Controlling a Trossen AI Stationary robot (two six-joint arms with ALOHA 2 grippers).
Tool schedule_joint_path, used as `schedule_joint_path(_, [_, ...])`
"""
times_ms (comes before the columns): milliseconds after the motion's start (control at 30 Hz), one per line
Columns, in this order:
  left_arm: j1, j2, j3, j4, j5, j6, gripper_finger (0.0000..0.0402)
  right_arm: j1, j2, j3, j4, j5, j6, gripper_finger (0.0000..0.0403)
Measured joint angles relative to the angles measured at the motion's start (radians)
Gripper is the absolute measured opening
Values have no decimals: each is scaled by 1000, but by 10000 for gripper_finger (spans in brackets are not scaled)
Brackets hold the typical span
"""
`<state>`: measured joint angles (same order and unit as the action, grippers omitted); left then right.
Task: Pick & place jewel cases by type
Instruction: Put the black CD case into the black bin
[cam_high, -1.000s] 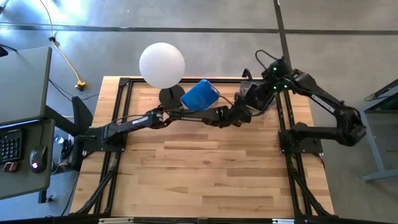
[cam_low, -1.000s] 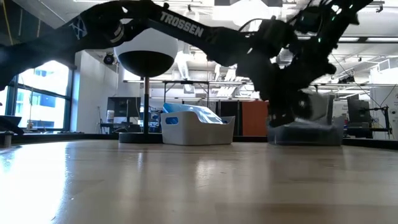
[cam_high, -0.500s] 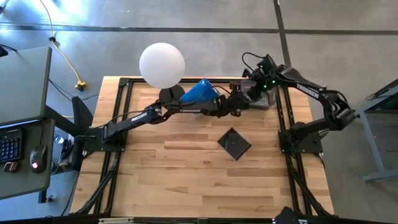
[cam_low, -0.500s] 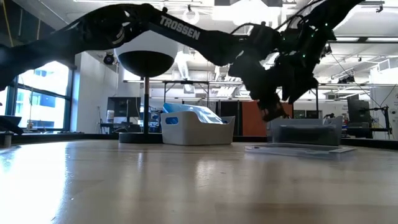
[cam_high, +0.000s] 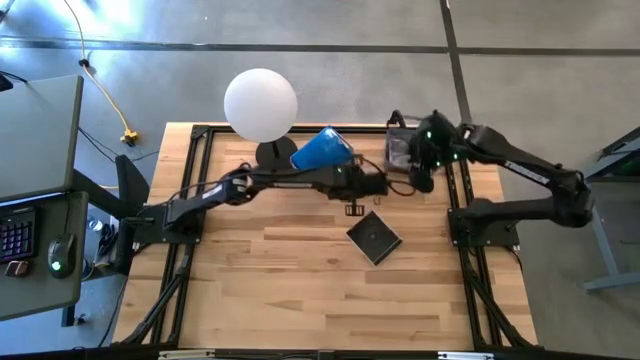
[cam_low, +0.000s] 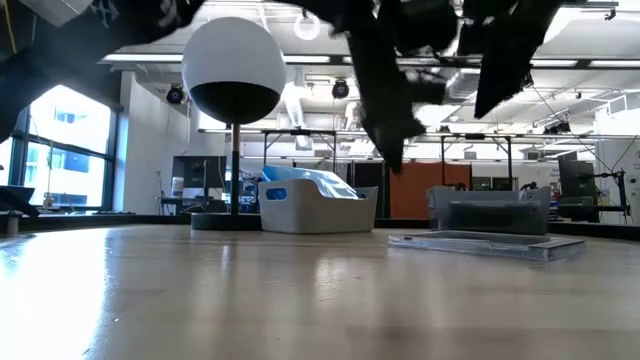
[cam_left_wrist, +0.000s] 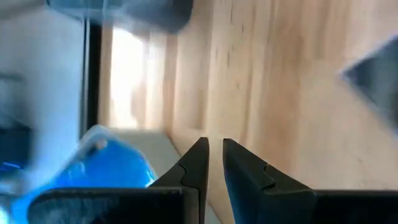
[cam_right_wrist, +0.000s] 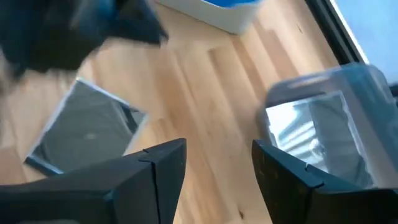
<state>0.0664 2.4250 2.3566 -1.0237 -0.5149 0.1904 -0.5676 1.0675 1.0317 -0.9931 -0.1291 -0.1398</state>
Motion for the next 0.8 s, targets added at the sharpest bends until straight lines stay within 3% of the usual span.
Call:
schedule_joint_path(333, [-2,-69,-19,-221,486,-177,43,534,-47,0,-111,301,278,170])
schedule_joint_path(433, [-26,-70,-104,-195,509,-183,43,678,-59,-45,-133,431,406,169])
schedule_joint_path(567, [-57,-65,-195,-148,461,-244,43,823,-79,-165,-99,516,562,170])
schedule_joint_path(700, [-61,-66,-268,4,480,-274,43,935,-83,-305,47,525,717,164])
schedule_joint_path(800, [-42,-66,-283,80,505,-273,43,1018,-78,-431,215,504,742,153])
